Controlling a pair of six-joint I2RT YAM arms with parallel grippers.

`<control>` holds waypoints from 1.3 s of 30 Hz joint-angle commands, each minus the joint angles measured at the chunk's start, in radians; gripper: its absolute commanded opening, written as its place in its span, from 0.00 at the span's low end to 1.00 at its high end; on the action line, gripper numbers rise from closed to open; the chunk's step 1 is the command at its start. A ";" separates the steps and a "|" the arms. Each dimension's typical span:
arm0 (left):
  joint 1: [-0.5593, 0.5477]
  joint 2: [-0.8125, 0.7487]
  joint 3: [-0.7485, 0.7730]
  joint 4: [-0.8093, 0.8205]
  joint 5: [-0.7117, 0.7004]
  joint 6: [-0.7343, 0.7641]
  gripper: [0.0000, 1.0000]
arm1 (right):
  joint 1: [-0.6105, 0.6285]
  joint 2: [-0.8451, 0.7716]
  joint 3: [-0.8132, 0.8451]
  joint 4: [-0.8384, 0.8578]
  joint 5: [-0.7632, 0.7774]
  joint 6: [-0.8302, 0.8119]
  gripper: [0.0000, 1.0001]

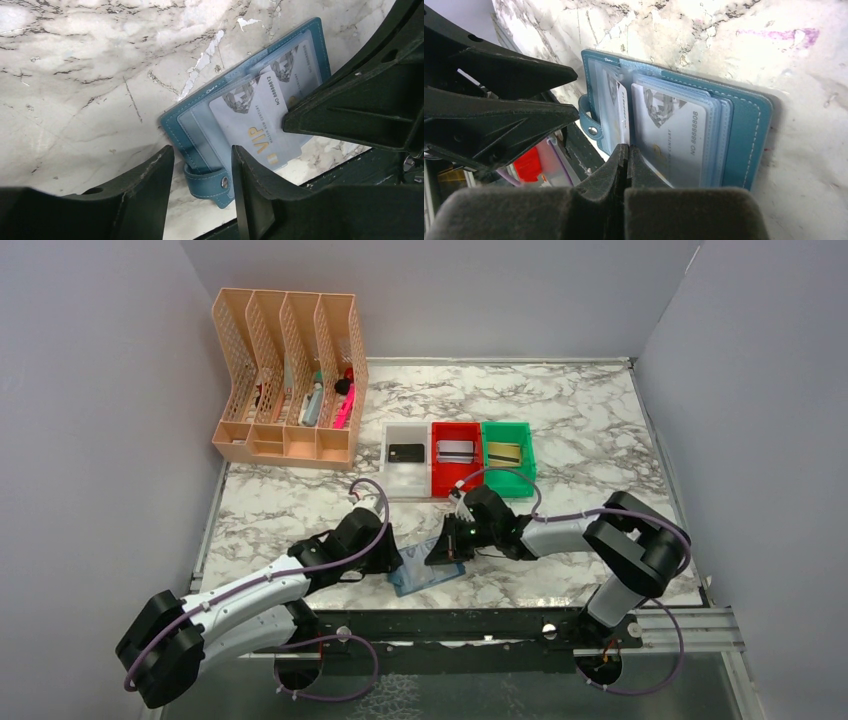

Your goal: Take the credit cards out of the card holder

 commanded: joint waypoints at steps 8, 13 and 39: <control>-0.003 0.008 -0.070 0.150 0.048 -0.068 0.46 | 0.010 0.087 0.012 0.114 -0.103 0.013 0.01; -0.003 0.044 -0.063 0.141 0.056 -0.054 0.37 | 0.010 0.080 0.018 0.114 -0.112 0.015 0.01; -0.003 -0.067 -0.065 0.005 0.197 -0.069 0.16 | 0.009 0.022 -0.001 -0.049 0.109 0.062 0.01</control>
